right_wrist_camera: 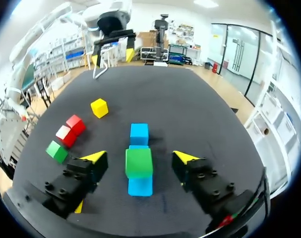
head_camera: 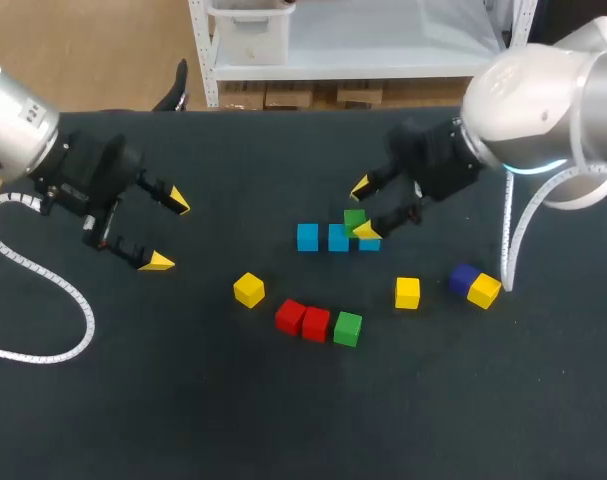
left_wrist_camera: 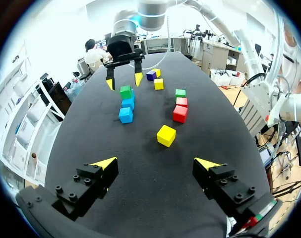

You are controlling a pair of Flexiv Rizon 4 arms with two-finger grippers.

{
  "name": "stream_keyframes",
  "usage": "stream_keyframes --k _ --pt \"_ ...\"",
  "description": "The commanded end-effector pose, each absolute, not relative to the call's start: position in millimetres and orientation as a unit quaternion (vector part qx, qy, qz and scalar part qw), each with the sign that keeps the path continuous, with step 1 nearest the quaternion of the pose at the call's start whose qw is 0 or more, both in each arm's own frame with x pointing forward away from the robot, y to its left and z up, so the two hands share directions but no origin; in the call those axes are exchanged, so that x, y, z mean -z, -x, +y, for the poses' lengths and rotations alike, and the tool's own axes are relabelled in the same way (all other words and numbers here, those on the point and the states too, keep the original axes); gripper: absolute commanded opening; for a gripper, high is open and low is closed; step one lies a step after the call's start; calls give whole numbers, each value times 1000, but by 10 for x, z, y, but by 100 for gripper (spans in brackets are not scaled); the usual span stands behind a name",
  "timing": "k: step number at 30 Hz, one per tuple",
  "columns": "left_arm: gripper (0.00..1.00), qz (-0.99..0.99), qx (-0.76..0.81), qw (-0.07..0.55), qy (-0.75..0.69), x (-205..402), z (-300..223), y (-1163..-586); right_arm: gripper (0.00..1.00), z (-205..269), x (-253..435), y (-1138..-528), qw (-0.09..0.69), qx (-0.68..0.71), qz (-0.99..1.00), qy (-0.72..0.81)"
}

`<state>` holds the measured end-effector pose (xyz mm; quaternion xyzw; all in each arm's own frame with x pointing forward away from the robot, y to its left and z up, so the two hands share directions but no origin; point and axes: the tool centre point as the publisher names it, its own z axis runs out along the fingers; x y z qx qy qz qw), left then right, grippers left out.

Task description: Place the blue cubes, place green cubes on the blue cubes, place the yellow cubes on the green cubes, then place the red cubes on the yellow cubes, and place purple cube on the red cubes.

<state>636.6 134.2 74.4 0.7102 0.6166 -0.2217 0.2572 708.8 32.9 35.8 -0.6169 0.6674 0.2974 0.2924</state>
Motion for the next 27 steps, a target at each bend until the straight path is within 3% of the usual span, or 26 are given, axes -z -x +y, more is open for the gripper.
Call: stream_keyframes --k 1,15,27 --pt "100 615 222 260 -710 -732 1348 -6363 100 58 -508 -7071 304 -311 665 607" --pt "100 615 222 260 -710 -732 1348 -6363 100 -955 -904 -6972 330 -305 675 586" --pt "100 615 222 260 -710 -732 1348 -6363 100 -1411 -1087 -6966 345 -306 667 585"
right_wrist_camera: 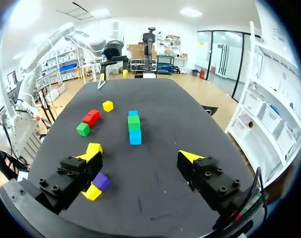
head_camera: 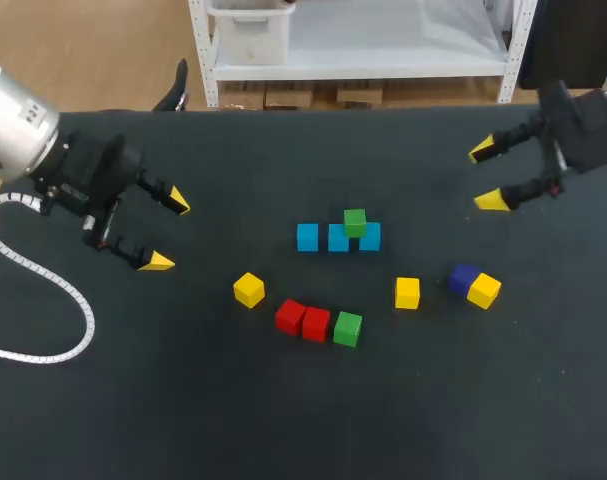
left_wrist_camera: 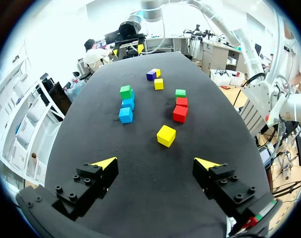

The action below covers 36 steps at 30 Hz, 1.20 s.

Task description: Place the blue cubes, place green cubes on the blue cubes, place the yellow cubes on the green cubes, then place the red cubes on the yellow cubes, and place purple cube on the red cubes.

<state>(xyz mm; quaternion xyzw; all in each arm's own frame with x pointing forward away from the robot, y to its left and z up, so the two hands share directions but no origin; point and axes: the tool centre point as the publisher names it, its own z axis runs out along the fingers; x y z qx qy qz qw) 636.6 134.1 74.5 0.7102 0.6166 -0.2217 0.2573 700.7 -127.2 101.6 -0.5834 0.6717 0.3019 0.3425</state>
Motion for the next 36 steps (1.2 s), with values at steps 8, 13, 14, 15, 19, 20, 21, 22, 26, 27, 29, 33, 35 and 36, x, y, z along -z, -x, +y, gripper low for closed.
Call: stream_keyframes --k 8,13,14,15,19,20,21,22,26,27,29,33,35,36 --pt "100 615 222 260 -710 -732 1348 -6363 100 -1465 -1075 -6960 337 -324 647 602" --pt "100 615 222 260 -710 -732 1348 -6363 100 -1464 -1088 -6929 329 -334 630 619" --pt "100 615 222 260 -710 -732 1348 -6363 100 -1464 -1088 -6929 329 -334 630 619" --pt "100 615 222 260 -710 -732 1348 -6363 100 -1464 -1088 -6929 329 -334 630 619" --pt "100 615 222 260 -710 -732 1348 -6363 100 -1464 -1088 -6929 329 -334 630 619" --pt "100 615 222 260 -710 -732 1348 -6363 100 -1464 -1088 -6929 329 -334 630 619" --pt "100 615 222 260 -710 -732 1348 -6363 100 -1464 -1088 -6929 329 -334 630 619" --pt "100 615 222 260 -710 -732 1348 -6363 100 -1464 -1088 -6929 329 -334 630 619" --pt "100 610 219 261 -715 -739 1290 -6332 100 -1464 -1088 -6929 329 -334 630 619" --pt "100 594 215 270 -727 -751 1225 -6290 100 -1464 -1088 -6929 329 -334 630 619" --pt "100 568 202 264 -752 -747 1073 -6190 100 -1464 -1088 -6929 329 -334 630 619" --pt "100 518 185 238 -800 -671 739 -6003 100 -1464 -1088 -6929 329 -334 630 619" --pt "100 500 181 231 -815 -637 571 -5921 100 -1464 -1088 -6929 329 -334 630 619" --pt "100 494 181 228 -820 -623 489 -5885 100 -1464 -1088 -6929 329 -334 630 619"
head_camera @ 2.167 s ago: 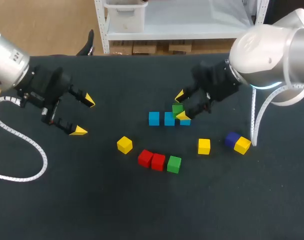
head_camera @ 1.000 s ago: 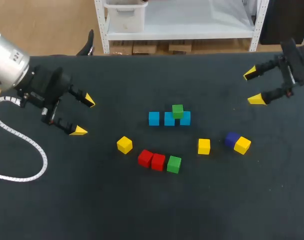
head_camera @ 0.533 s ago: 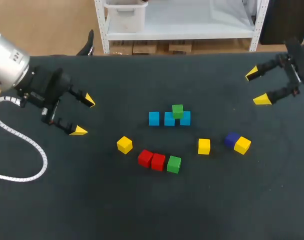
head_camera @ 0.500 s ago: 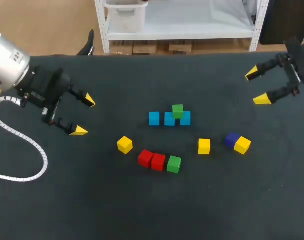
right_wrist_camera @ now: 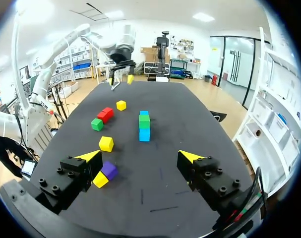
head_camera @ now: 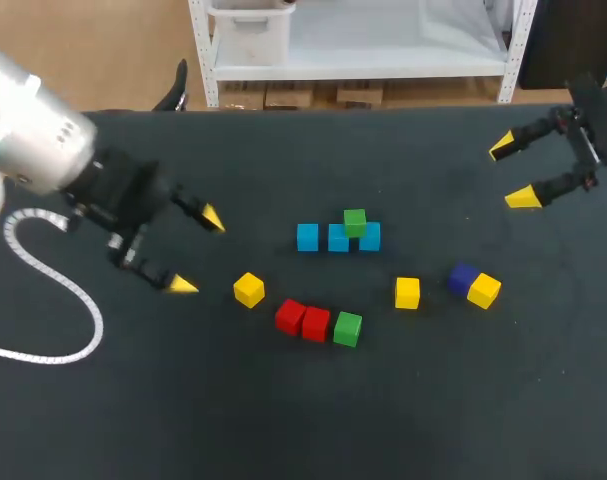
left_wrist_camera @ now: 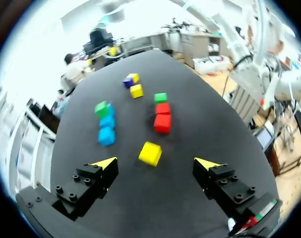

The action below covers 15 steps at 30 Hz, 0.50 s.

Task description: Place the blue cubes, place green cubes on the blue cubes, place the yellow cubes on the green cubes, then place the red cubes on the yellow cubes, and place purple cube on the red cubes.

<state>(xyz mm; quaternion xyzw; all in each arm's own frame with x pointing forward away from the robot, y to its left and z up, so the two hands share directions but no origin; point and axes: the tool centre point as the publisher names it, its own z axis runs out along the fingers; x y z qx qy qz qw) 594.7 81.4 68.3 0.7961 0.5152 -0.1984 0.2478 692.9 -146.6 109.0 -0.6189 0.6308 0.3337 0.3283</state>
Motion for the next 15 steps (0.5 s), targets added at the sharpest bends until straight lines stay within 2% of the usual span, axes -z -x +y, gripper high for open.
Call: stream_keyframes --k 1,15 --pt "100 489 178 228 -823 -614 414 -5852 100 -1464 -1088 -6929 329 -334 630 619" --pt "100 484 203 245 -815 -388 -634 -5606 100 -1464 -1088 -6929 329 -334 630 619"
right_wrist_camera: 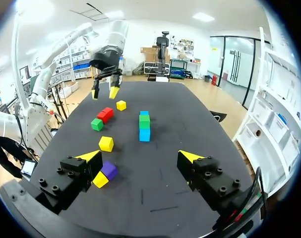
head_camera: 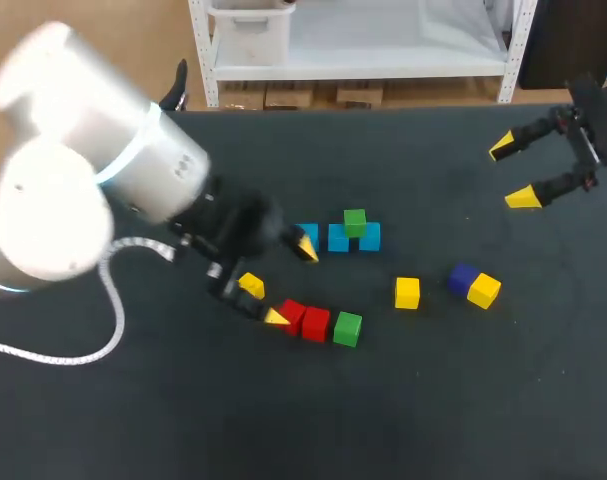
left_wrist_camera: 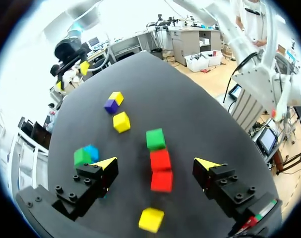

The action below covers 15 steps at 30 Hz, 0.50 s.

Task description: Place the blue cubes, place green cubes on the blue cubes, place the yellow cubes on the green cubes, then place the red cubes on the yellow cubes, and place purple cube on the red cubes.

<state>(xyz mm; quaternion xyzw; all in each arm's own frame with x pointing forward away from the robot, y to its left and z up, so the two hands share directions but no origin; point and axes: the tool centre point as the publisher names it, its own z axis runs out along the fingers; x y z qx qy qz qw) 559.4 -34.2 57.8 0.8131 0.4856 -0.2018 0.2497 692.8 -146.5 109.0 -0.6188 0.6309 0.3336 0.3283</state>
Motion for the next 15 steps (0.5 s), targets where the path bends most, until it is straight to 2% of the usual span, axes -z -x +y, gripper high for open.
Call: stream_keyframes --k 1,7,15 --pt "100 478 208 245 -817 -362 -691 -5588 100 -1464 -1088 -6929 329 -334 630 619" --pt "100 460 226 232 -826 -190 -928 -5483 100 -1464 -1088 -6929 329 -334 630 619" --pt "100 481 232 218 -817 -7 -998 -5491 100 -1464 -1088 -6929 329 -334 630 619"
